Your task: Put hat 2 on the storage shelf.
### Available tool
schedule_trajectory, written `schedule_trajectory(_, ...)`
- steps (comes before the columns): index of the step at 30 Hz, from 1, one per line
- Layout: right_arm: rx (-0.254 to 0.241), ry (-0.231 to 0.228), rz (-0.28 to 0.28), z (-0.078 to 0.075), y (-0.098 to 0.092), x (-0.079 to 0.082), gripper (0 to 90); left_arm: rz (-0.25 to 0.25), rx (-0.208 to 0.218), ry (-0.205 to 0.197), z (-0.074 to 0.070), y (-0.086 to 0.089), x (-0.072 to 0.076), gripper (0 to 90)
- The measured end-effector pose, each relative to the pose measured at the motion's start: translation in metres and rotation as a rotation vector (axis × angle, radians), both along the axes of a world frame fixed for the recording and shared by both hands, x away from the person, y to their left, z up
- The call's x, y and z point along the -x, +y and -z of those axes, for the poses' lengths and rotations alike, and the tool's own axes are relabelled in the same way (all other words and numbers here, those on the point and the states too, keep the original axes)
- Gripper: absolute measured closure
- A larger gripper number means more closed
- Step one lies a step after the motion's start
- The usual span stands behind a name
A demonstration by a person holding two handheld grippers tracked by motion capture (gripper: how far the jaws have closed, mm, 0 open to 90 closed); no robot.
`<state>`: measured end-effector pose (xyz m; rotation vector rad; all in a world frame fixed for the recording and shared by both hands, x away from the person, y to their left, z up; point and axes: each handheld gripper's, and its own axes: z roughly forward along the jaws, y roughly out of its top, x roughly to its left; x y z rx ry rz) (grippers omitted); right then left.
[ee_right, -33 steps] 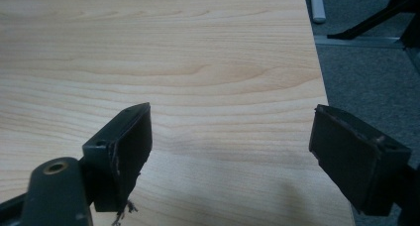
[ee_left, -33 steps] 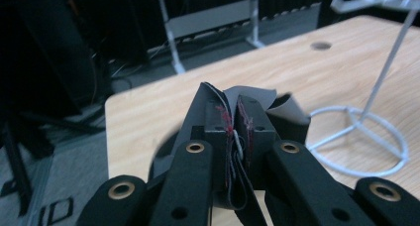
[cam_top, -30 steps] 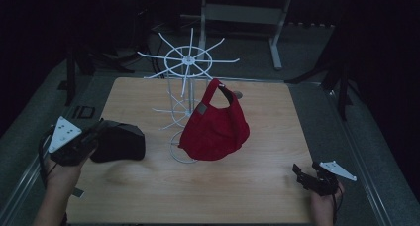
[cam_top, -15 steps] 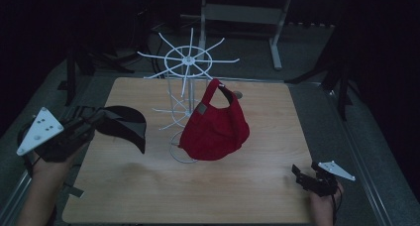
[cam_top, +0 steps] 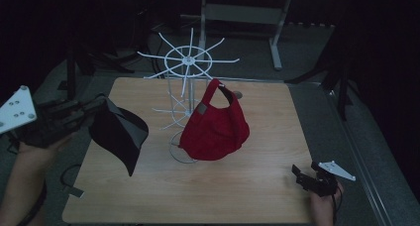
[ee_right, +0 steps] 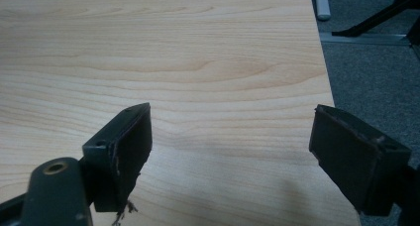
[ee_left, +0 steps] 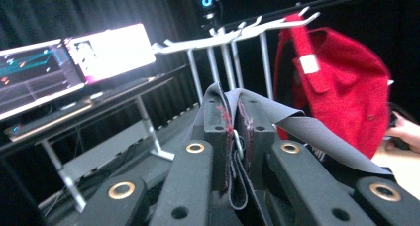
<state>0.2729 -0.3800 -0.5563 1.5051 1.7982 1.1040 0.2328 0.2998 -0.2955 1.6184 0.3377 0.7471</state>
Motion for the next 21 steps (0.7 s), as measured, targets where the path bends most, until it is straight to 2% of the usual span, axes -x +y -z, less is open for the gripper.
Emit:
schedule_trajectory(3, -0.001, 0.000, 0.001, 0.000, 0.000, 0.000, 16.6, 0.018, -0.027, -0.016, -0.007, -0.006, 0.002, 85.0)
schedule_trajectory(6, -0.003, -0.001, 0.001, 0.000, -0.001, 0.000, 16.6, 0.033, -0.036, -0.030, -0.013, -0.012, 0.001, 84.9)
schedule_trajectory(11, 0.000, 0.001, 0.001, 0.000, 0.000, 0.000, 16.6, 0.045, -0.055, -0.042, -0.028, -0.024, -0.006, 84.9)
schedule_trajectory(13, 0.000, 0.001, 0.002, 0.000, 0.000, 0.000, 16.6, 0.046, -0.056, -0.037, -0.037, -0.030, -0.012, 84.9)
schedule_trajectory(21, -0.004, 0.001, 0.002, 0.000, -0.001, 0.000, 16.6, 0.078, -0.050, -0.043, -0.053, -0.043, -0.021, 84.9)
